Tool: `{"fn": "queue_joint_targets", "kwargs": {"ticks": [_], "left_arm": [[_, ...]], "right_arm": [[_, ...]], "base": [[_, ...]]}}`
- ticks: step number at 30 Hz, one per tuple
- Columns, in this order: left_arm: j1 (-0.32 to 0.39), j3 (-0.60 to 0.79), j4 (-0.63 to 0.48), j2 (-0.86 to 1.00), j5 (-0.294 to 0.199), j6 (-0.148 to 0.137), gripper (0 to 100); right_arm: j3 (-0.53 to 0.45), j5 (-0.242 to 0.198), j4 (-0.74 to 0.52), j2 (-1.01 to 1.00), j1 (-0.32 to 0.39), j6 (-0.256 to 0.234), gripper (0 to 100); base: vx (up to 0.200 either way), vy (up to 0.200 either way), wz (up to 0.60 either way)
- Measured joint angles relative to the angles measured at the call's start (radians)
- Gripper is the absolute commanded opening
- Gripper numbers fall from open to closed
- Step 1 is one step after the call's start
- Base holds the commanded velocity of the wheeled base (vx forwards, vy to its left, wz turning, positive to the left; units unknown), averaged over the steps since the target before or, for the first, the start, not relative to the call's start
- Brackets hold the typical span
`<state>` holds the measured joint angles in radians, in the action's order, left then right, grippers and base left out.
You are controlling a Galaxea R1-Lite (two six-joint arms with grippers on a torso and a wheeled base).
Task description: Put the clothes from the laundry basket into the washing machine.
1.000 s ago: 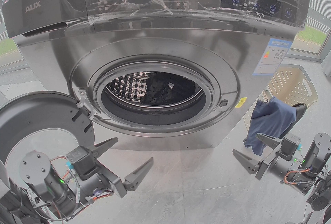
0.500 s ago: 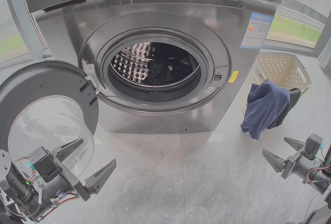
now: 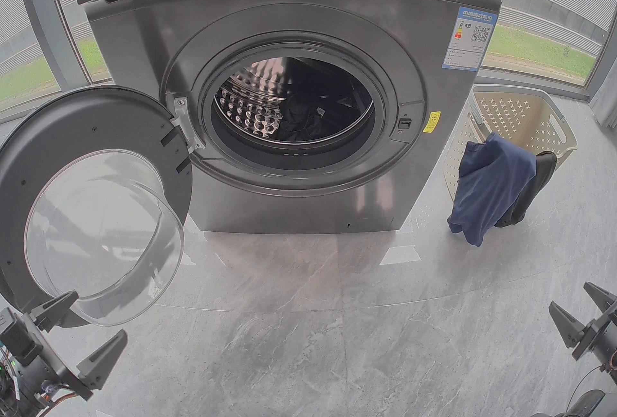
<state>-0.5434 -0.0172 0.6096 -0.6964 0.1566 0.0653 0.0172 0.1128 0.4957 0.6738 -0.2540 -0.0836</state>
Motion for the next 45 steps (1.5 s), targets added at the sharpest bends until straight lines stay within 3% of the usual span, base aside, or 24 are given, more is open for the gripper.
{"fn": "queue_joint_targets", "kwargs": {"ticks": [10,15,19,25,31,45], "left_arm": [[0.174,0.0,-0.308,0.342,-0.063,-0.003,100],[0.297,0.0,-0.484,0.477,-0.135,-0.035,100],[0.384,0.0,-0.565,0.543,-0.151,-0.067,100],[0.506,0.0,-0.602,0.633,-0.158,-0.085,100],[0.537,0.0,-0.61,0.67,-0.157,-0.061,100],[0.543,0.0,-0.611,0.685,-0.155,-0.054,100]], "right_arm": [[0.0,-0.005,-0.409,-0.431,0.109,0.01,100],[0.0,0.006,-0.437,-0.524,0.141,0.026,100],[0.0,-0.004,-0.441,-0.566,0.219,0.076,100],[0.0,-0.077,-0.467,-0.627,0.27,0.084,100],[0.0,-0.1,-0.492,-0.652,0.266,0.067,100],[0.0,-0.102,-0.49,-0.662,0.264,0.067,100]], "base": [[0.0,-0.14,0.0],[0.0,0.0,0.0],[0.0,0.0,0.0],[0.0,0.0,0.0],[0.0,0.0,0.0],[0.0,-0.2,0.0]]}}
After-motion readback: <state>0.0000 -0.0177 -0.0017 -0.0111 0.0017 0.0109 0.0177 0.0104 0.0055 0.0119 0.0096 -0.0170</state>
